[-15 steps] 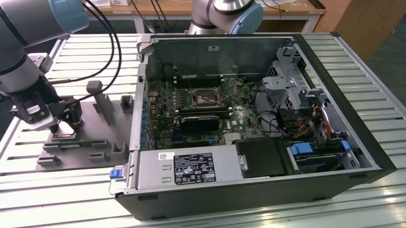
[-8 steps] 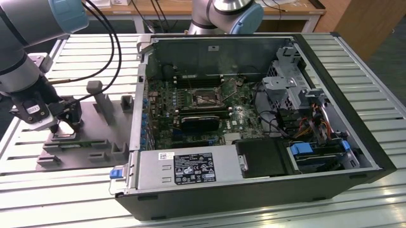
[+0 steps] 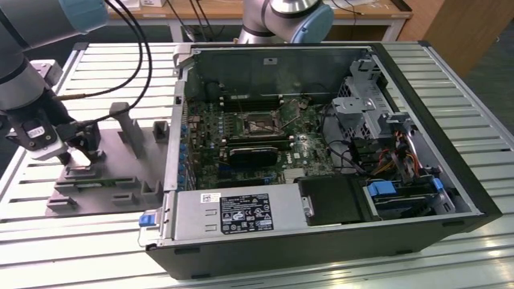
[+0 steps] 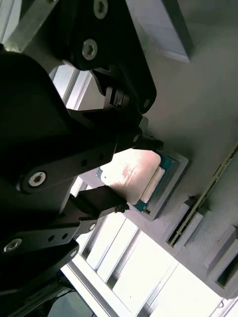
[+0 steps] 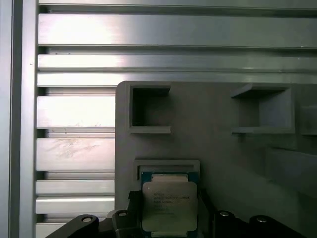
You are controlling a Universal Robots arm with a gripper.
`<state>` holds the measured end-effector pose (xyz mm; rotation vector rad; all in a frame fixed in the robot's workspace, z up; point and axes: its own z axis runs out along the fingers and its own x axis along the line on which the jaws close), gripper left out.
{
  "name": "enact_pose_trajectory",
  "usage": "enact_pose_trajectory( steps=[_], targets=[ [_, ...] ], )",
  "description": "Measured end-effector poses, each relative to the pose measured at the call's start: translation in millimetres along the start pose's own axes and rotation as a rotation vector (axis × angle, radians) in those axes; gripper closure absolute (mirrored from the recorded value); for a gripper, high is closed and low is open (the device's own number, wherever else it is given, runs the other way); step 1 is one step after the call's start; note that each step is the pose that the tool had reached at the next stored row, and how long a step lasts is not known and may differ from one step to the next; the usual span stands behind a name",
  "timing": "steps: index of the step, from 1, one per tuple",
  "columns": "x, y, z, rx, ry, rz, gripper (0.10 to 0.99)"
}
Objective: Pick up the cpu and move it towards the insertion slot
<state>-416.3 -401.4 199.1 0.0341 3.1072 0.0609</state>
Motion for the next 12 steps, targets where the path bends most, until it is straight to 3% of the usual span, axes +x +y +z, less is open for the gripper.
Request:
enact_pose_trajectory(
  steps=[12],
  targets=[
    [-0.9, 1.1, -29.1, 0.000, 0.0000, 0.000, 0.549]
  ],
)
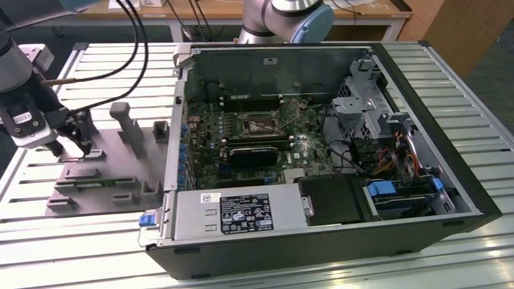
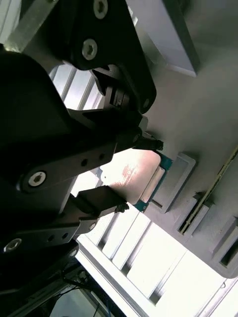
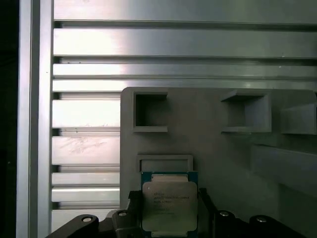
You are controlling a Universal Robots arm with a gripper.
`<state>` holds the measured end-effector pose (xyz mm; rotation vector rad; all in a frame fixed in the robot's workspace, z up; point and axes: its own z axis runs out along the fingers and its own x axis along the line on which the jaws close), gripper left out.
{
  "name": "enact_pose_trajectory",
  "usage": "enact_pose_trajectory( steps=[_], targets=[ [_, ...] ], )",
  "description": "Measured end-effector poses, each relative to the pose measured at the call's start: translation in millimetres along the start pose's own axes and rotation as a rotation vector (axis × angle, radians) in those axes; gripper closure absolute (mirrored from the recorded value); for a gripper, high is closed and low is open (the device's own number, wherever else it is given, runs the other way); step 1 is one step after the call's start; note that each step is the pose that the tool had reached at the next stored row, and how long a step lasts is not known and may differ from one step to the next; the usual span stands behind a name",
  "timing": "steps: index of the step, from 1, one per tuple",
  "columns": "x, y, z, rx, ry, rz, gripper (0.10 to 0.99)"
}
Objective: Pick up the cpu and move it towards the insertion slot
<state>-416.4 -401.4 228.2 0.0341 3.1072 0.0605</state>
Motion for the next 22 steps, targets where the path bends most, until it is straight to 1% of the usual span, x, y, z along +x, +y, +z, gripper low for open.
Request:
enact_pose_trajectory(
  steps=[9, 22],
  targets=[
    [-1.0, 1.2, -29.9, 0.000, 0.0000, 0.000, 0.549],
    [-2.6, 3.1, -79.2, 0.000, -0.0007, 0.000, 0.549]
  ],
)
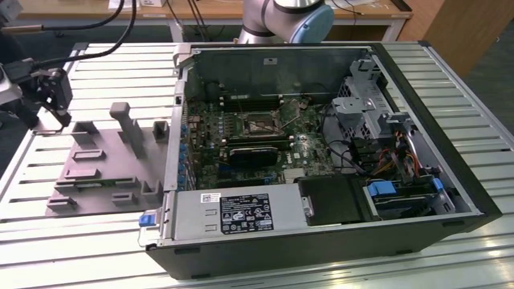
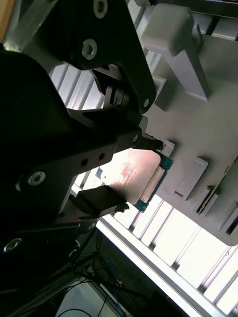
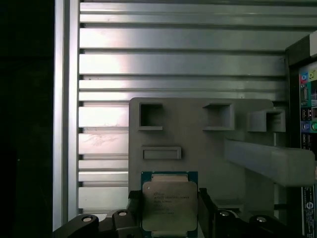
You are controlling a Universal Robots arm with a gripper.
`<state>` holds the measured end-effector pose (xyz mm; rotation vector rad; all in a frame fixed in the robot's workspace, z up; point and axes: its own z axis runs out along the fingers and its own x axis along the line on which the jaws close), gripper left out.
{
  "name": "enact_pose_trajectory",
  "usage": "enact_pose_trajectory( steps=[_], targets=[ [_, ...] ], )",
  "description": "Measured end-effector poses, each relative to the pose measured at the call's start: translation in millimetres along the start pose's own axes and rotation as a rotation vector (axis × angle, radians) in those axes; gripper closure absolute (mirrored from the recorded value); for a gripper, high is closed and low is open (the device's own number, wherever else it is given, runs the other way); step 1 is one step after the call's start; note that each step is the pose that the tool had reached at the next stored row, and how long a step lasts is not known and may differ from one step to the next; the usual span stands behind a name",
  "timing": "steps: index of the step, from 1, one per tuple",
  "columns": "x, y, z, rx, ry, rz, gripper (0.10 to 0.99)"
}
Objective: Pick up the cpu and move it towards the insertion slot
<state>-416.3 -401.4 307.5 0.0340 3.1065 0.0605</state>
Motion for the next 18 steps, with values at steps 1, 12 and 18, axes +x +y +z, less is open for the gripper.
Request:
enact_pose_trajectory(
  steps=[1, 12, 18],
  targets=[
    [-0.1, 0.1, -3.4, 0.000, -0.0001, 0.000, 0.549],
    [-1.4, 1.6, -42.1, 0.000, -0.0027, 0.000, 0.549],
    [-2.1, 2.5, -62.8, 0.000, -0.0042, 0.000, 0.549]
  ],
)
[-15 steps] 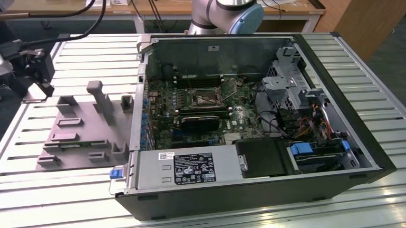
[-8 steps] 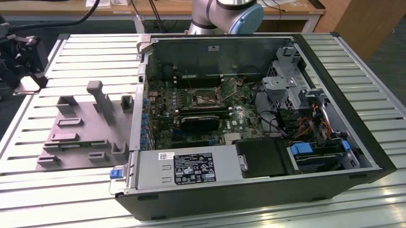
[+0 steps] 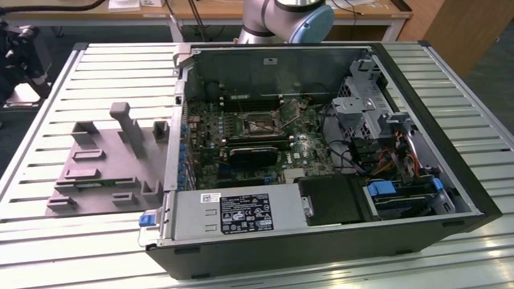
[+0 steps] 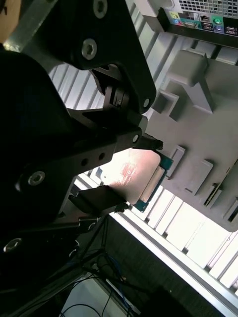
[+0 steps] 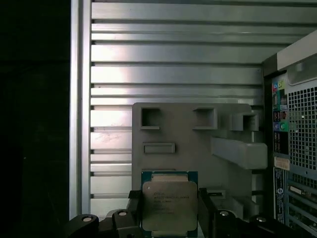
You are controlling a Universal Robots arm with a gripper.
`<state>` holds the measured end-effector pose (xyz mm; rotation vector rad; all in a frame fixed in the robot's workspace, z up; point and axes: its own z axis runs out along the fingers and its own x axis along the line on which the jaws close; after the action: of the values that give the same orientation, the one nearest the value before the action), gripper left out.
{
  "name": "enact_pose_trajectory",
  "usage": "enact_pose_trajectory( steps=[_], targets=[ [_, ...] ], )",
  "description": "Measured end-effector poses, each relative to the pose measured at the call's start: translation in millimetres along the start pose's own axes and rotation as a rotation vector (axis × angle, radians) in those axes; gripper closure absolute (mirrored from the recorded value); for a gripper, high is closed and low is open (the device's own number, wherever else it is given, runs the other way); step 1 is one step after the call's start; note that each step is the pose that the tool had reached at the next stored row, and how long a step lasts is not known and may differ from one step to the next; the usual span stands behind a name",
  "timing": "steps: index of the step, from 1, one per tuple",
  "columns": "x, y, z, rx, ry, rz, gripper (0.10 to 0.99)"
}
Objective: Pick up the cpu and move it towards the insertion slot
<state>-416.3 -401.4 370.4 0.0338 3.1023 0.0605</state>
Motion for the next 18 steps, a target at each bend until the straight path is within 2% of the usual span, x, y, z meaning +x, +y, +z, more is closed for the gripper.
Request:
enact_pose_trajectory(
  steps=[5, 12, 18],
  targets=[
    [-0.5, 0.6, -14.2, 0.000, -0.0011, 0.000, 0.549],
    [-1.0, 0.7, -15.0, 0.000, -0.0010, 0.000, 0.549],
    [-9.4, 0.8, -14.6, 0.000, -0.0010, 0.000, 0.549]
  ],
)
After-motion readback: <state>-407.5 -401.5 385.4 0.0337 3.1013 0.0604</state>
